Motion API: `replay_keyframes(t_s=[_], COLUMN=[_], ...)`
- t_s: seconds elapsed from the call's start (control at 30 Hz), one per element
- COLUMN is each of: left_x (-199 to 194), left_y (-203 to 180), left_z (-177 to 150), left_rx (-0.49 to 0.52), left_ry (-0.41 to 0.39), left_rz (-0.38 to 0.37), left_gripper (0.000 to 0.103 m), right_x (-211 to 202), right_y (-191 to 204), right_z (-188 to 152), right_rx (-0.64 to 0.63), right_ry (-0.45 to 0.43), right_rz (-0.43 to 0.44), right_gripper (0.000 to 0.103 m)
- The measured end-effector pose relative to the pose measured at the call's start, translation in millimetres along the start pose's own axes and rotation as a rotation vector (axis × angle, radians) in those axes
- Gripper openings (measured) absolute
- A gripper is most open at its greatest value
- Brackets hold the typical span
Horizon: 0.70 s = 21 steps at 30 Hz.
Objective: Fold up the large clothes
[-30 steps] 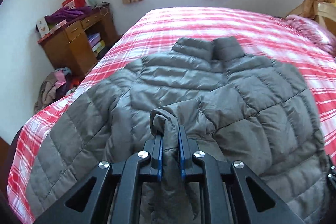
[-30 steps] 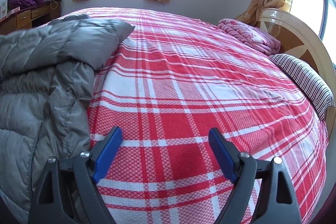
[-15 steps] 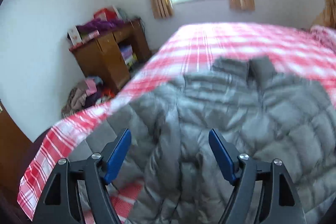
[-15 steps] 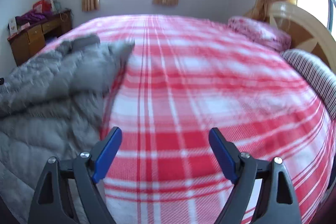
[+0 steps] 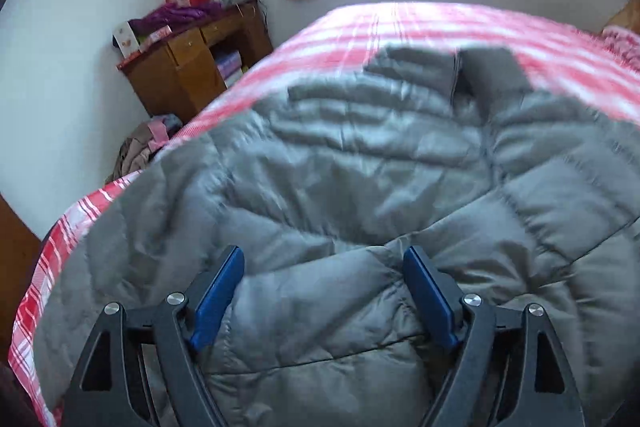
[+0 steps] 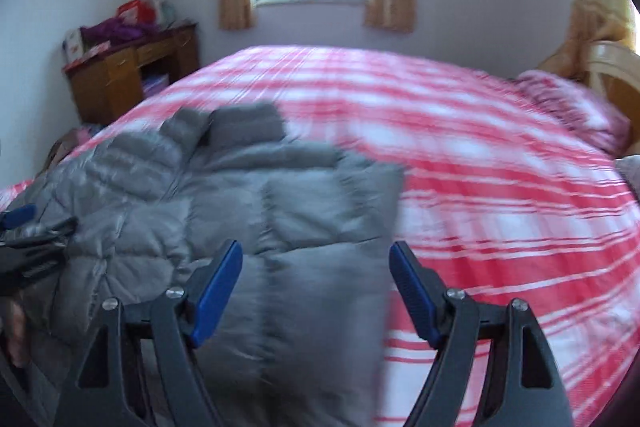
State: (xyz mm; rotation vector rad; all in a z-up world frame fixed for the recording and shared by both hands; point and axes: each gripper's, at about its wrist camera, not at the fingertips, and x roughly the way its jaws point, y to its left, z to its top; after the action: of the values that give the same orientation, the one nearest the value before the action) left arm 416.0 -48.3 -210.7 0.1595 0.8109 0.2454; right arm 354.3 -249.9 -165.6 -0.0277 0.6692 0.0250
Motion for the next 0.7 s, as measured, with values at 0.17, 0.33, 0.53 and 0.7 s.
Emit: replay_keyframes(t_s=[0.17, 0.33, 0.53, 0.7], left_x=[15, 27, 30, 31], left_y=[0, 3, 1, 1], left_z=[-6, -4, -3, -3], left_rx=[-0.012, -0.046, -0.047, -0.05], left_ry=[0.019, 0.06, 0.063, 0.064], left_rz=[-0.014, -0.034, -0.02, -0.014], left_gripper=[0.092, 0.099, 0.101, 0.102], right_x=[38, 47, 52, 55], right_y=[10, -4, 2, 5], right_z=[-16, -19, -21, -22], right_rx=[-0.023, 0.034, -0.006, -0.022], right_ry=[0.099, 0.162, 0.192, 0.202], right_rz=[0.004, 0.023, -0.012, -0.031], right_gripper=[0.079, 0.08, 0.081, 0.082])
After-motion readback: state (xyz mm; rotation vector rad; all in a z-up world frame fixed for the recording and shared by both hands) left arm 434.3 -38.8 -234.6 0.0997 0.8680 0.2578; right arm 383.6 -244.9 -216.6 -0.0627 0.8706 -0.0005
